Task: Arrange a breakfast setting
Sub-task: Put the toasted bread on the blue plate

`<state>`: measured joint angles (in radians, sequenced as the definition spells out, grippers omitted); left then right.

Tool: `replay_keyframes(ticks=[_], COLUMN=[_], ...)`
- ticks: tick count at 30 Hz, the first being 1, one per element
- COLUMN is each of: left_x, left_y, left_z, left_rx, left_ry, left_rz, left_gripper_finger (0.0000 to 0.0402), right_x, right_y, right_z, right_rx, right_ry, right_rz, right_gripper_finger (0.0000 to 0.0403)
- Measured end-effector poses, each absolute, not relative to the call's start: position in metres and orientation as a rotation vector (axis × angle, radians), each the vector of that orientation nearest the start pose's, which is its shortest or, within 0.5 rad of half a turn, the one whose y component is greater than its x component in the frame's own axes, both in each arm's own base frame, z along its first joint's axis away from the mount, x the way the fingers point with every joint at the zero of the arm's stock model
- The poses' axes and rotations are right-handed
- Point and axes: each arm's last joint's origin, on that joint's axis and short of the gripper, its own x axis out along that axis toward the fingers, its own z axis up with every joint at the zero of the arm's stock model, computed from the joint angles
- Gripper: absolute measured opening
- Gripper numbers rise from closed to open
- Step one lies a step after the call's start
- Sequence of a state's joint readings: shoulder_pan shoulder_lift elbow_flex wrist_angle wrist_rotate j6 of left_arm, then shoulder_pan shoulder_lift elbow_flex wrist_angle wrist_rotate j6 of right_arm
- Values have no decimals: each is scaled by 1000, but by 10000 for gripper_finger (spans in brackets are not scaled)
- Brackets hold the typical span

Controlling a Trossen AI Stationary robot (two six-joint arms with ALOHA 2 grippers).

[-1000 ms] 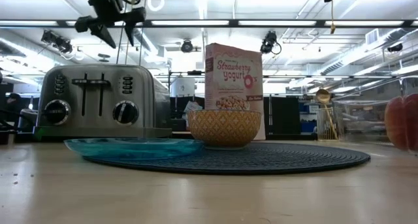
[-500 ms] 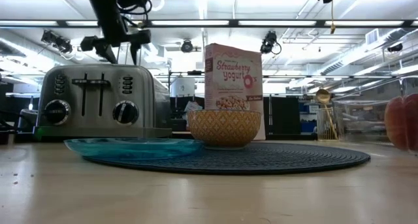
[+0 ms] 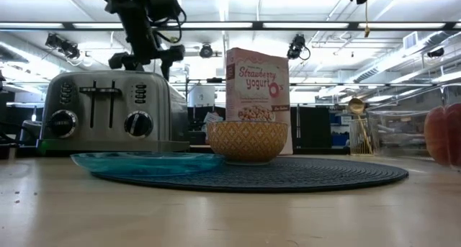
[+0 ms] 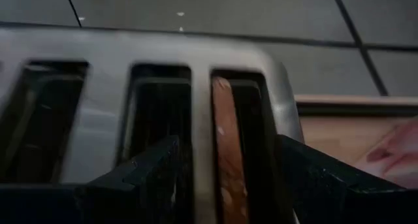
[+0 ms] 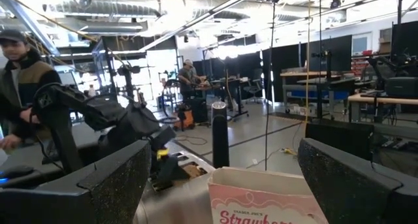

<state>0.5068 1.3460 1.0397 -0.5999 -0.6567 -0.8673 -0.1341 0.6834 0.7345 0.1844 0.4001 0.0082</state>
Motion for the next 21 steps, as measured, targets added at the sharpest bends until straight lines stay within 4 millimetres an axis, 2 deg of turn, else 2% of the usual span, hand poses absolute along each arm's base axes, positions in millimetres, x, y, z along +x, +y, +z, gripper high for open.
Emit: replay_keyframes(ticks=[5, 21], left_x=[231, 229], left_y=[148, 148], left_z=[268, 270], left_rx=[-633, -644], left_ry=[426, 386], left_rz=[1414, 1443], left_gripper_finger=[232, 116], right_x=[146, 146], right_y=[-31, -31], right_z=[365, 364], right_rx=[41, 61], right_ry=[-239, -239], right_rz=[-531, -528], right_gripper_finger=[387, 387])
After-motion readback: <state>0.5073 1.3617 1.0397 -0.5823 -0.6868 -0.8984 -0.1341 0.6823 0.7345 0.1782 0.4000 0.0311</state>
